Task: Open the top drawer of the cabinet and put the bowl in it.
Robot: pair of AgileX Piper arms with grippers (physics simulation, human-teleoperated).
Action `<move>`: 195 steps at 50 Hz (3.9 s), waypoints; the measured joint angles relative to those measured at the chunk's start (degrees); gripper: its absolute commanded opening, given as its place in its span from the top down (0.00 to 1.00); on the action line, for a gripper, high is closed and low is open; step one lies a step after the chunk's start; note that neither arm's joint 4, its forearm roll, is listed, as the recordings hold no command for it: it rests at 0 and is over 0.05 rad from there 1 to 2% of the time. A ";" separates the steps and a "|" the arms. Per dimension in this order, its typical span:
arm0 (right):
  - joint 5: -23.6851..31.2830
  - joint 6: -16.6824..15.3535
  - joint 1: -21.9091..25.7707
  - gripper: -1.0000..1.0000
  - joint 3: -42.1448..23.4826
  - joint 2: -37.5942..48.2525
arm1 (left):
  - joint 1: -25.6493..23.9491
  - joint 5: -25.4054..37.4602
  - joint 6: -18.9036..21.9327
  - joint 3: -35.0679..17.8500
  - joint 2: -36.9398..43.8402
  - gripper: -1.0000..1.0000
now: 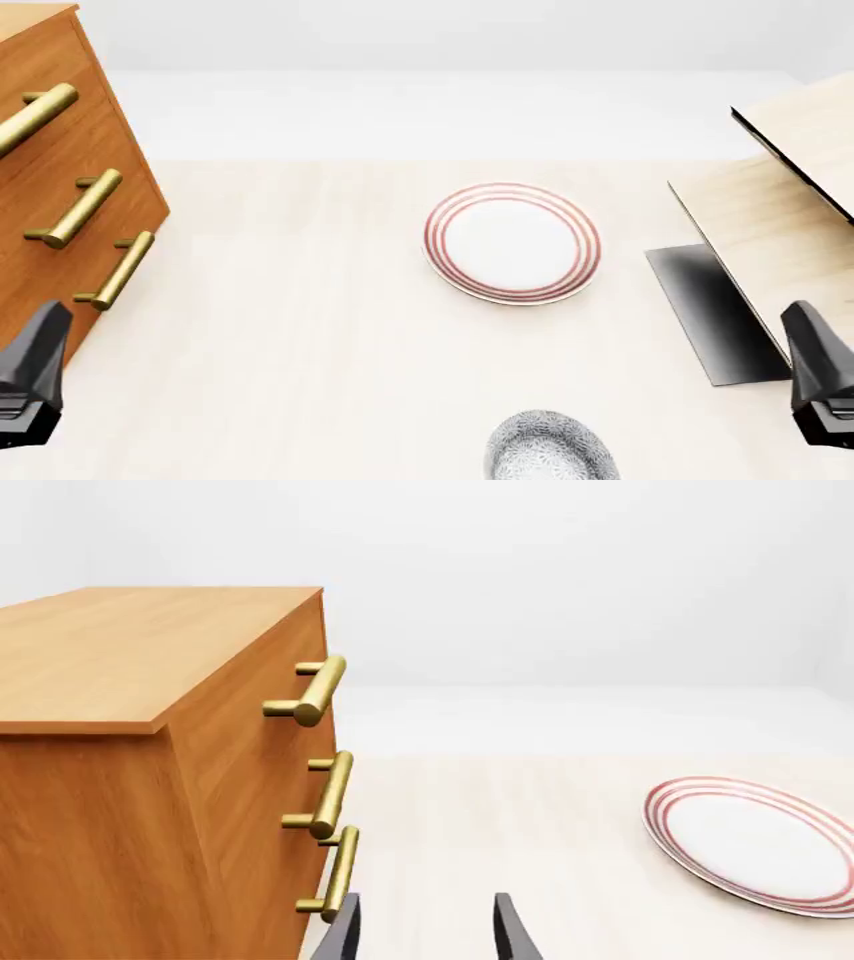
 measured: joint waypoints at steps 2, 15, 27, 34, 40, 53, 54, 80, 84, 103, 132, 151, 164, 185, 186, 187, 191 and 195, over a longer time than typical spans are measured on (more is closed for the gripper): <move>0.00 0.01 0.00 0.00 -0.03 0.04 | 0.00 -0.01 0.00 -0.03 0.05 0.00; 0.05 0.07 0.03 0.00 -0.10 0.18 | -0.28 -0.17 0.25 -0.19 0.20 0.00; 0.10 0.12 0.05 0.00 -0.13 0.24 | -0.10 -3.40 6.89 -2.50 8.35 0.00; 0.11 0.12 0.06 0.00 -0.14 0.25 | 0.36 -3.81 15.39 -5.74 14.03 0.00; 0.11 0.13 0.06 0.00 -0.14 0.25 | 1.02 -2.43 23.49 -9.02 17.34 0.00; 0.12 0.13 0.06 0.00 -0.14 0.26 | 2.92 1.18 40.00 -14.69 21.44 0.00; 0.12 0.13 0.06 0.00 -0.14 0.26 | 3.14 1.38 41.21 -14.97 21.68 0.00; 0.12 0.13 0.07 0.00 -0.15 0.26 | 7.53 -2.02 65.76 -18.13 27.84 0.00; 0.12 0.14 0.06 0.00 -0.15 0.26 | 7.95 -4.39 68.80 -18.22 29.76 0.00; 0.12 0.13 0.06 0.00 -0.15 0.26 | 8.74 -16.07 77.66 -19.46 40.64 0.00; 0.12 0.13 0.07 0.00 -0.15 0.26 | 8.52 -27.65 79.97 -26.29 60.01 0.00; 0.12 0.13 0.07 0.00 -0.15 0.26 | 12.44 -32.40 79.16 -27.28 66.59 0.00; 0.12 0.13 0.06 0.00 -0.15 0.26 | 15.94 -35.52 79.37 -26.36 68.35 0.00; 0.12 0.14 0.06 0.00 -0.15 0.26 | 15.02 -35.65 79.85 -26.17 67.13 1.00; 0.12 0.14 0.06 0.00 -0.15 0.26 | 14.83 -35.53 79.94 -26.14 67.01 1.00; 0.12 0.14 0.07 0.00 -0.15 0.26 | 14.62 -35.38 80.02 -26.11 66.87 1.00; 0.12 0.13 0.07 0.00 -0.15 0.26 | 13.77 -34.69 80.34 -25.95 66.19 1.00; 0.12 0.13 0.07 0.00 -0.15 0.26 | 13.03 -33.87 80.65 -25.71 65.34 1.00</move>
